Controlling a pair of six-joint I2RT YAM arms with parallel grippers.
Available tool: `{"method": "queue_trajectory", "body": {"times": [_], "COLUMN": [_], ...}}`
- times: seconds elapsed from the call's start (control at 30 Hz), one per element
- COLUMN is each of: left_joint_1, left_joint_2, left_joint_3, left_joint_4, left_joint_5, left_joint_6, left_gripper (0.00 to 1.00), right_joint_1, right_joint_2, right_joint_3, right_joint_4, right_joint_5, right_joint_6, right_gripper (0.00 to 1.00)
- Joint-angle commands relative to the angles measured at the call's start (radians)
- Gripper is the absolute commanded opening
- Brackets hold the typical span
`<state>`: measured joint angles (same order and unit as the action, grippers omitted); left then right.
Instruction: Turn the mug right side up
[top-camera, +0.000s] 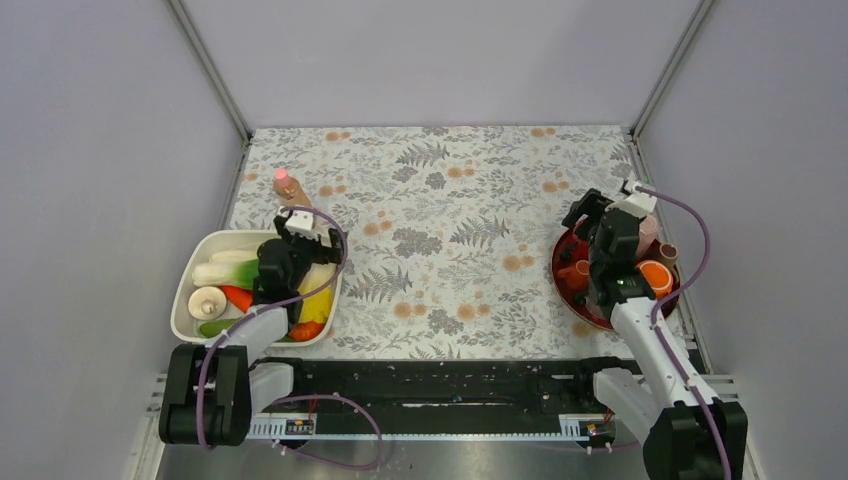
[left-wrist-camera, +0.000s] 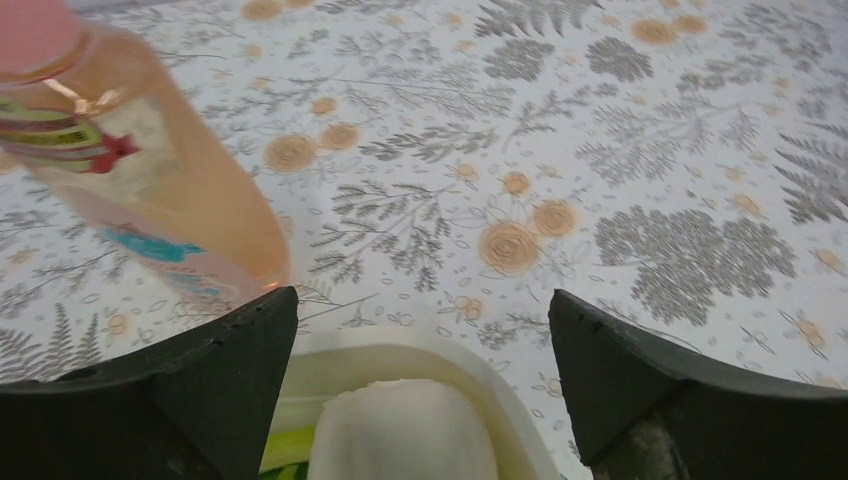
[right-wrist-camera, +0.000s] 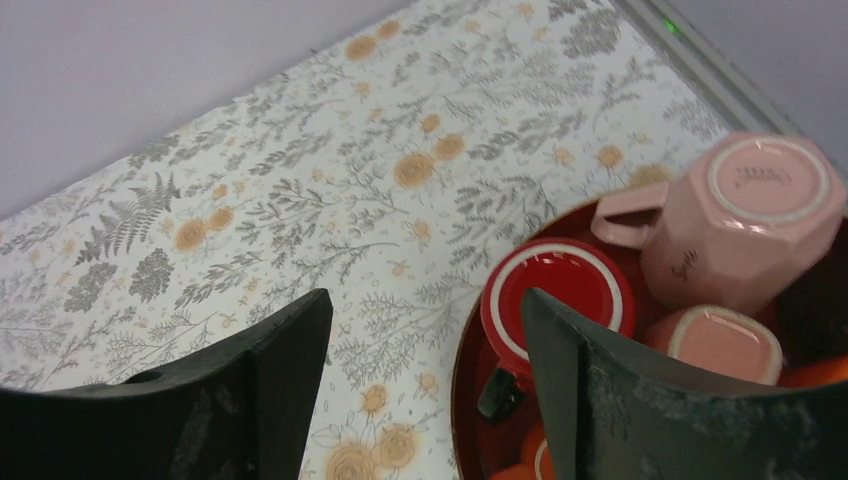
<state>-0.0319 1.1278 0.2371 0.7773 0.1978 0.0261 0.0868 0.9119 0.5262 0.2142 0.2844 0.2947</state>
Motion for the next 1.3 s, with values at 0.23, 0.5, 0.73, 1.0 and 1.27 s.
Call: {"method": "queue_trajectory", "body": {"times": [0.23, 0.5, 0.73, 1.0, 1.27], "left_joint_1": [0.004, 0.003, 0.003, 0.003, 0.003], "left_joint_2": [-0.175, -0.165, -0.181, -0.175, -0.169], "left_joint_3": [0.301, 0.427, 0.443, 0.438, 0.444], "left_joint_4": [-0.743, -0.945, -0.943, -0.93, -0.943], "left_joint_5": [0.369, 0.373, 0.392, 0.403, 0.442], "left_joint_6": [0.166, 0.123, 0.098, 0.092, 0.097], "left_gripper": [0.99, 0.99, 0.99, 0.99, 0.99], "right_joint_1": [0.155, 0.16, 0.16, 0.163, 0.16], "right_joint_2": [0.137, 0.289, 0.373, 0.486, 0.535], "right_joint_3": [0.213, 0.242, 0.284, 0.339, 0.304], "right_joint_4": [-0.665, -0.612, -0.564, -0.548, -0.564], "right_joint_5": [0.334, 0.41, 0.434, 0.351, 0.382], "right_joint_6": [0.293, 0.376, 0.411, 0.434, 0.481], "right_gripper": [0.83, 0.36, 0.4, 0.46, 0.47]}}
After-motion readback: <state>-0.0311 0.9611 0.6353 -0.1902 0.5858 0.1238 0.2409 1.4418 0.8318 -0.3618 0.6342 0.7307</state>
